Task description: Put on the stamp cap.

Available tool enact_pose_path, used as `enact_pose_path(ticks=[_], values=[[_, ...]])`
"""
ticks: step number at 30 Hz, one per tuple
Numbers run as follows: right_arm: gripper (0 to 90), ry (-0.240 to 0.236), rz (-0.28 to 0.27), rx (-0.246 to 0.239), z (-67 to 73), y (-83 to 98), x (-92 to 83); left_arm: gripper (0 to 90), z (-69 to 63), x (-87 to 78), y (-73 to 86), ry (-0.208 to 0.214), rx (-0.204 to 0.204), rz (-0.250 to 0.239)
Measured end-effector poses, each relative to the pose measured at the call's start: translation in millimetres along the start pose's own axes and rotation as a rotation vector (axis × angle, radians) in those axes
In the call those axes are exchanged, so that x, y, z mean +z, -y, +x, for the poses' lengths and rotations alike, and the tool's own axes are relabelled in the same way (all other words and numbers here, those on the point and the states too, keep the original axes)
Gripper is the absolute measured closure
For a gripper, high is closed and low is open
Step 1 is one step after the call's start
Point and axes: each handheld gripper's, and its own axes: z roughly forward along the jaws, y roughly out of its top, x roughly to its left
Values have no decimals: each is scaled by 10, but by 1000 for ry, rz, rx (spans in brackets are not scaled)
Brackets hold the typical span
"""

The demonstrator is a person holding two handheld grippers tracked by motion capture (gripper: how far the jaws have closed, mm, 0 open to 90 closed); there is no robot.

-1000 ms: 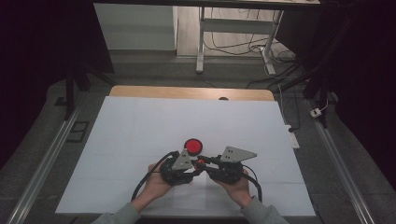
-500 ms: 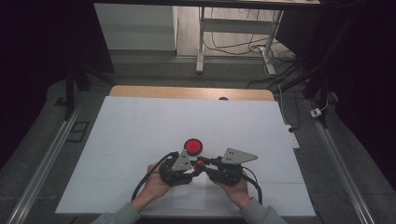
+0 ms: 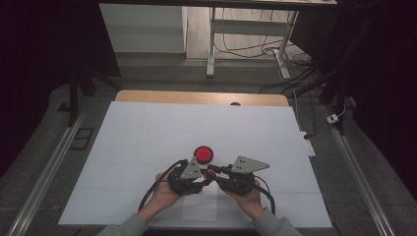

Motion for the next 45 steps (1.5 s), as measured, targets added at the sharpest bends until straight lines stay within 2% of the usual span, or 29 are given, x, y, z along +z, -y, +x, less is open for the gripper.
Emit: enact_pose_path(ticks=[13, 23, 32, 38, 45], values=[[720, 8, -8, 4, -15, -5, -13, 497, 4, 2, 1, -4, -11, -7], [720, 15, -14, 4, -32, -17, -37, 362, 37, -52, 30, -36, -40, -14], [720, 25, -22, 8, -61, -29, -69, 301, 85, -179, 95, -25, -66, -18], [720, 33, -24, 9, -84, -38, -90, 275, 132, -313, 180, -35, -86, -18], [720, 46, -32, 13, -114, -48, -122, 267, 190, -466, 280, -39, -125, -32]])
